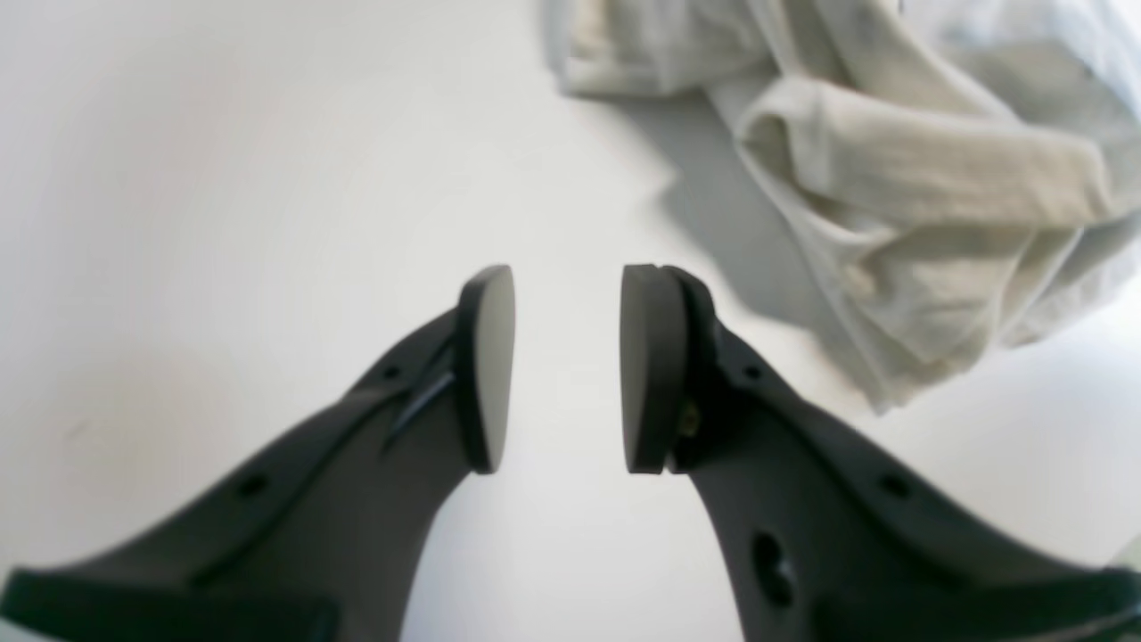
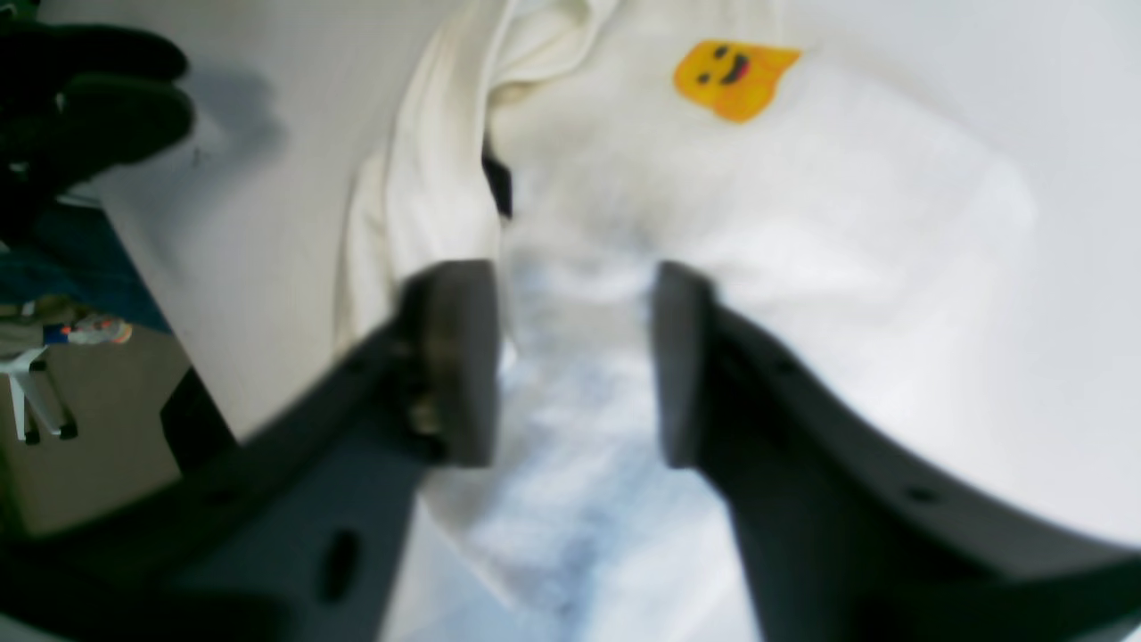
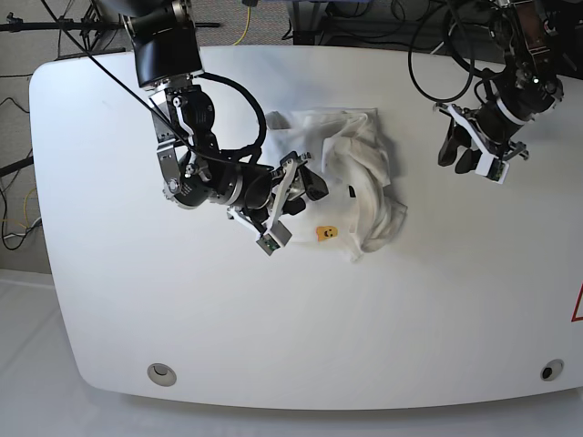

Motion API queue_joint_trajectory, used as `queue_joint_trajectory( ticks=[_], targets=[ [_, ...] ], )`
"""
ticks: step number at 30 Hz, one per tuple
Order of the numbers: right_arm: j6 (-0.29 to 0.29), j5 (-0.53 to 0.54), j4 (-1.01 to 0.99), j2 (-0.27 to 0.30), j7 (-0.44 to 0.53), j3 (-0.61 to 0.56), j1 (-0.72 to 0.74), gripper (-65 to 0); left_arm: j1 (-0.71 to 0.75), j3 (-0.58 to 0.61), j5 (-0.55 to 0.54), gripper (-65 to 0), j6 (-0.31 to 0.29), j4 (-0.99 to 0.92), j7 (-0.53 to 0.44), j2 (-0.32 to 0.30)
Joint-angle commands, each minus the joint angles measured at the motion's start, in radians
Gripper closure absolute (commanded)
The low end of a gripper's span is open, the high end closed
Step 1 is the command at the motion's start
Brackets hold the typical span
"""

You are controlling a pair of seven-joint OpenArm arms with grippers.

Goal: Fold the T-shirt properly

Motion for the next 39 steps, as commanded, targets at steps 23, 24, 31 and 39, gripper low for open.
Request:
queue_joint_trajectory(
  ticks=[23,24,31,39],
  targets=[
    [0.013,0.005,0.119,0.011,-0.100,-0.044,-0.059,-0.9,0.004,-0.082,-0.010,-18.6,-0.001,0.034,-0.015,-0.016],
    [0.013,0.003,0.116,0.014,-0.100,-0.058,-0.058,-0.9,0.004,-0.082,-0.010,-18.6,-0.001,0.034,-0.015,-0.016],
    [0.013,-0.076,0.042,0.016,-0.050,-0.122,-0.055,-0.9,0.021,-0.082,-0.014,-18.6,-0.001,0.034,-0.015,-0.016],
    [0.013,-0.101,0.016,0.016,0.008,-0.179,-0.053,-0.9,0.024,-0.131,-0.011,-18.6,-0.001,0.034,-0.015,-0.014]
  ],
)
